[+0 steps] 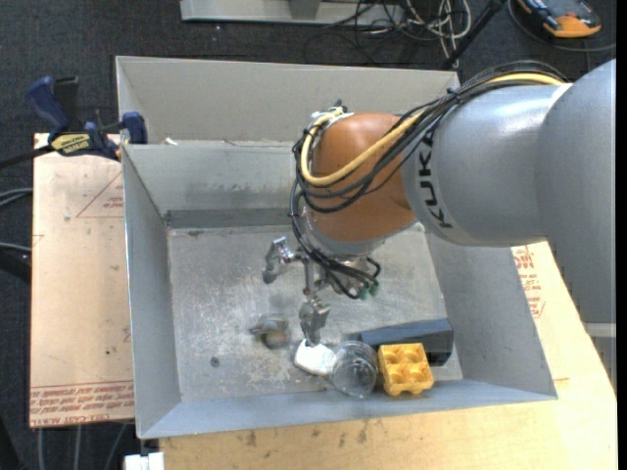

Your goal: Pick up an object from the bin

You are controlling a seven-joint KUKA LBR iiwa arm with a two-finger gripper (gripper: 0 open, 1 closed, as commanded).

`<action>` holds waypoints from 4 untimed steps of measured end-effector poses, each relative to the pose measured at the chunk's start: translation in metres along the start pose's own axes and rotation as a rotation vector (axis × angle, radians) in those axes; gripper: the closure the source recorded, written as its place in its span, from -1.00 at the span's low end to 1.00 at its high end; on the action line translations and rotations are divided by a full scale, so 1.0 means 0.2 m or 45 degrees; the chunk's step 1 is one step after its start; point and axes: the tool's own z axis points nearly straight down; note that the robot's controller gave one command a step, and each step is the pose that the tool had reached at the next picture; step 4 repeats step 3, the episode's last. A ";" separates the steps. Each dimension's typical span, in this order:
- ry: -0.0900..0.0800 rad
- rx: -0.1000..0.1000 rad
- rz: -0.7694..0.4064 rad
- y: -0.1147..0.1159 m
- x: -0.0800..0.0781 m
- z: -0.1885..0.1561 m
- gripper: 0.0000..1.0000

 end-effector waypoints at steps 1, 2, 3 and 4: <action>-0.001 -0.002 -0.368 -0.10 0.41 0.26 1.00; -0.001 -0.002 -0.368 -0.10 0.41 0.26 1.00; -0.004 0.001 -0.432 -0.07 0.34 -0.45 1.00; -0.004 0.001 -0.432 -0.07 0.34 -0.45 1.00</action>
Offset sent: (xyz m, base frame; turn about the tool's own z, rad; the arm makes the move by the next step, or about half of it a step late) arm 0.0000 0.0000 0.0000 0.0000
